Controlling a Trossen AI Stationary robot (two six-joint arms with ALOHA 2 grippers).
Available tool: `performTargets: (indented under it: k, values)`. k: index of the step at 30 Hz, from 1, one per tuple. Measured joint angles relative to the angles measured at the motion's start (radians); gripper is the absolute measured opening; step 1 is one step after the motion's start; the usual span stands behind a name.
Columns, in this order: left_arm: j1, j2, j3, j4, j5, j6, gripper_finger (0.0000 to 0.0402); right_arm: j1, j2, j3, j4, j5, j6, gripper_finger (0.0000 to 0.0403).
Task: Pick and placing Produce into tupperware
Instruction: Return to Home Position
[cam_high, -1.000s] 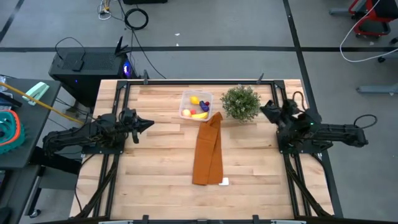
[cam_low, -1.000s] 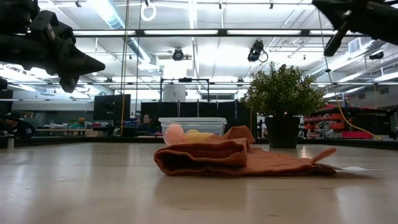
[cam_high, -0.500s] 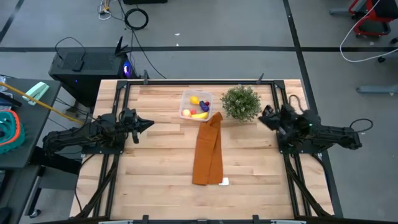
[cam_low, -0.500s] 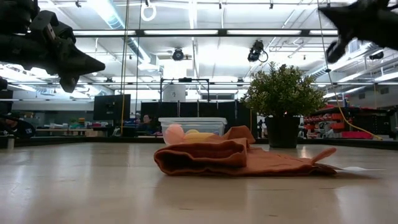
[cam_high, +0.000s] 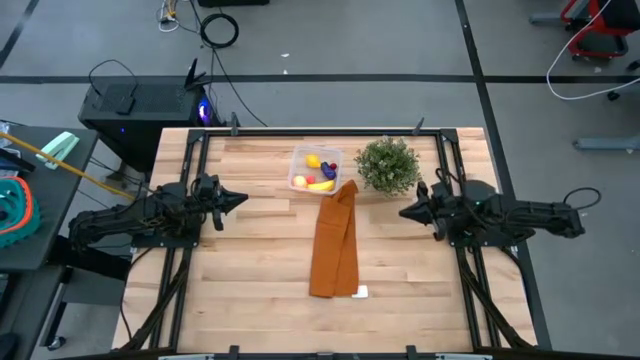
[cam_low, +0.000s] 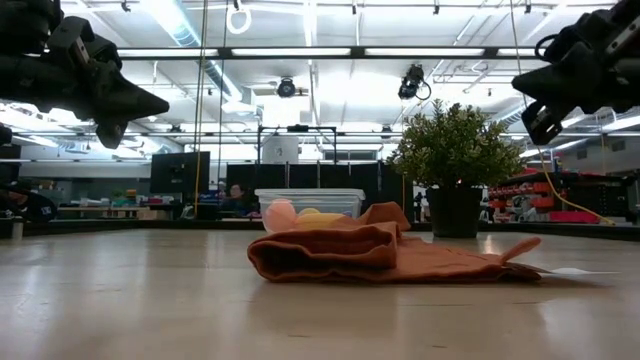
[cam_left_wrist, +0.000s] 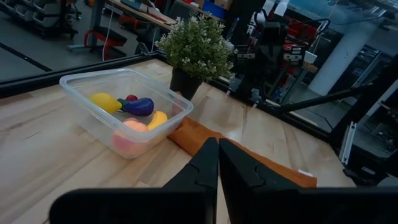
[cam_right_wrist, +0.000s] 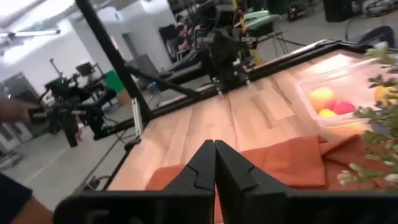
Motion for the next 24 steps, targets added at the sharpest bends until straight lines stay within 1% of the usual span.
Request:
performTargets:
  k: [2,6,9,11,15,21,24]
  values:
    - [0.0,0.0,0.0,0.0,0.0,0.0,0.0022,0.004,0.018,0.0,0.002,-0.003,-0.028,0.0004]
    - [0.0,0.0,0.0,0.0,0.0,0.002,0.0017,0.005,0.041,0.0,0.003,-0.003,-0.137,0.0003]
    - [0.0,0.0,0.0,0.001,0.0,0.046,0.0011,0.003,0.042,0.0,0.033,0.01,-0.167,0.0002]
    - [0.0,0.0,0.0,0.001,0.0,0.09,0.0009,0.003,0.041,0.001,0.054,0.039,-0.184,0.0002]
    - [0.0,0.0,0.0,0.001,0.001,0.146,0.0008,0.003,0.042,0.001,0.052,0.131,-0.193,0.0002]
    - [0.0,0.0,0.0,0.001,0.0,0.155,0.0029,0.003,0.041,0.001,0.05,0.147,-0.193,0.0016]
    - [0.0,0.0,0.0,0.001,0.0,0.158,0.0037,0.003,0.041,0.001,0.031,0.154,-0.254,0.0026]
